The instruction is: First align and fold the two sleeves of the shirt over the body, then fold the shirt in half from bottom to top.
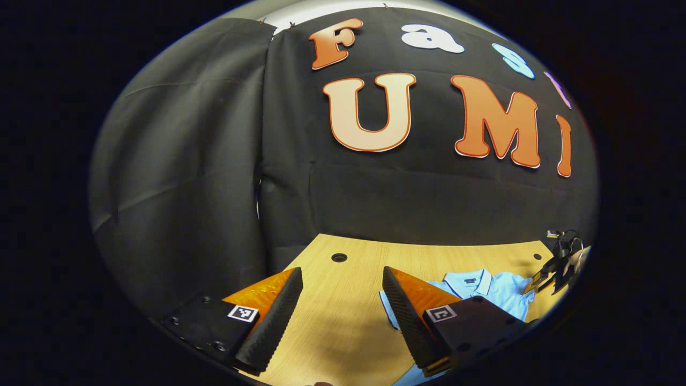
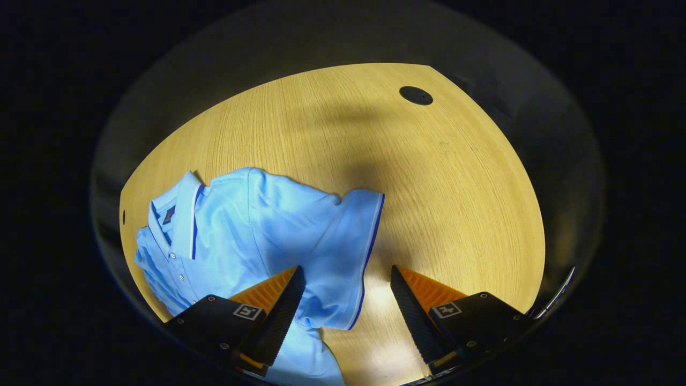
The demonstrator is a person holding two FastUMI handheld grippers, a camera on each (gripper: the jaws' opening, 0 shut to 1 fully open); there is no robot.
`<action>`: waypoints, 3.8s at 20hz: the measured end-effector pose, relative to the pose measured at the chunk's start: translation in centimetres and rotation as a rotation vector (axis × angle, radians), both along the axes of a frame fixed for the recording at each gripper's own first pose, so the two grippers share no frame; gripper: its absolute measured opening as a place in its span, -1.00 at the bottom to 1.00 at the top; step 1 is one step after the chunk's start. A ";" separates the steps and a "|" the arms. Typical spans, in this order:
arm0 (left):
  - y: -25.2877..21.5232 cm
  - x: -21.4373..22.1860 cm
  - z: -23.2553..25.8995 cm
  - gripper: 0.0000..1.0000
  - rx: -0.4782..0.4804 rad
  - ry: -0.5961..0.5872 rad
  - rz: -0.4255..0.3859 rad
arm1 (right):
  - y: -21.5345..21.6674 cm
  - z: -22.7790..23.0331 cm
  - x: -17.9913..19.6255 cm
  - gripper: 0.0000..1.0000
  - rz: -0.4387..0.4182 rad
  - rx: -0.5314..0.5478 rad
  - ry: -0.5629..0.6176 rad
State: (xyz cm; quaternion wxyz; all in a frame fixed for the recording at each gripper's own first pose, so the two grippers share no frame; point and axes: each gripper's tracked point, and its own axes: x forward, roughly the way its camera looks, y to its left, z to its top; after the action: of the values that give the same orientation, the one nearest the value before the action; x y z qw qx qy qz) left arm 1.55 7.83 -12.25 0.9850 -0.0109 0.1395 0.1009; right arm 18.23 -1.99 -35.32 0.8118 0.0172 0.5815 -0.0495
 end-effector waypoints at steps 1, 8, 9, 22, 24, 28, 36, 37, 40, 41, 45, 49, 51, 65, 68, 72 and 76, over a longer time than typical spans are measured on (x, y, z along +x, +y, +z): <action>0.0 0.2 0.1 0.95 0.003 0.000 -0.001 | 0.1 0.0 -0.2 0.96 -0.004 0.003 0.012; 0.1 0.5 -0.1 0.95 0.006 0.009 -0.009 | -0.7 -0.2 0.2 0.50 -0.019 -0.011 0.010; 0.1 0.4 -0.1 0.99 0.004 0.012 -0.008 | -0.8 0.0 0.2 0.24 -0.012 -0.011 0.005; 2.0 -0.3 1.1 0.95 0.036 -0.011 -0.010 | 5.1 8.0 0.4 -0.96 0.088 0.120 -0.135; 2.5 -0.4 1.3 0.95 0.028 -0.017 -0.013 | 6.8 9.7 -0.2 -0.96 0.160 0.097 -0.166; 3.6 -1.0 1.6 0.95 0.021 -0.030 -0.014 | 12.1 12.8 -1.4 -0.96 0.255 0.139 -0.207; 6.9 -1.7 1.0 0.95 0.012 -0.018 -0.006 | 19.7 12.8 -3.9 -0.96 0.356 0.155 -0.203; 7.3 -1.6 0.9 0.95 0.012 -0.015 -0.004 | 20.6 12.5 -4.2 -0.96 0.367 0.154 -0.197; 8.4 -1.9 0.5 0.95 0.008 -0.010 0.001 | 23.5 11.6 -5.2 -0.95 0.385 0.172 -0.174; 8.7 -1.9 0.5 0.95 0.009 -0.008 0.004 | 24.4 11.2 -5.6 -0.95 0.389 0.184 -0.159; 9.7 -2.1 -0.3 0.95 0.002 0.013 0.010 | 27.3 9.5 -6.6 -0.95 0.380 0.199 -0.127; 9.8 -2.1 -1.3 0.95 -0.006 0.032 0.006 | 30.5 8.3 -8.7 -0.77 0.400 0.276 -0.060; 9.5 -1.9 -1.5 0.95 -0.008 0.040 0.000 | 32.2 8.7 -9.4 -0.39 0.404 0.332 -0.054; 1.1 3.7 -3.7 0.95 -0.027 0.141 -0.149 | 25.8 14.9 -9.4 0.96 0.380 0.304 -0.273; -1.5 5.4 -5.3 0.96 -0.045 0.187 -0.195 | 23.7 16.0 -10.0 0.96 0.347 0.333 -0.291; -4.2 7.8 -7.8 0.99 -0.063 0.248 -0.233 | 20.2 15.8 -10.9 0.96 0.316 0.342 -0.290; -6.3 10.1 -11.4 0.96 -0.089 0.318 -0.248 | 15.9 15.0 -11.4 0.96 0.252 0.340 -0.286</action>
State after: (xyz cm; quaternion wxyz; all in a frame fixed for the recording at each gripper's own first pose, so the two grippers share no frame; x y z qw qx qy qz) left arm 11.66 1.49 -23.68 0.9540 -0.0210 0.2979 -0.0270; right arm 6.83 13.96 -20.36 0.8711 0.0876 0.4581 0.1536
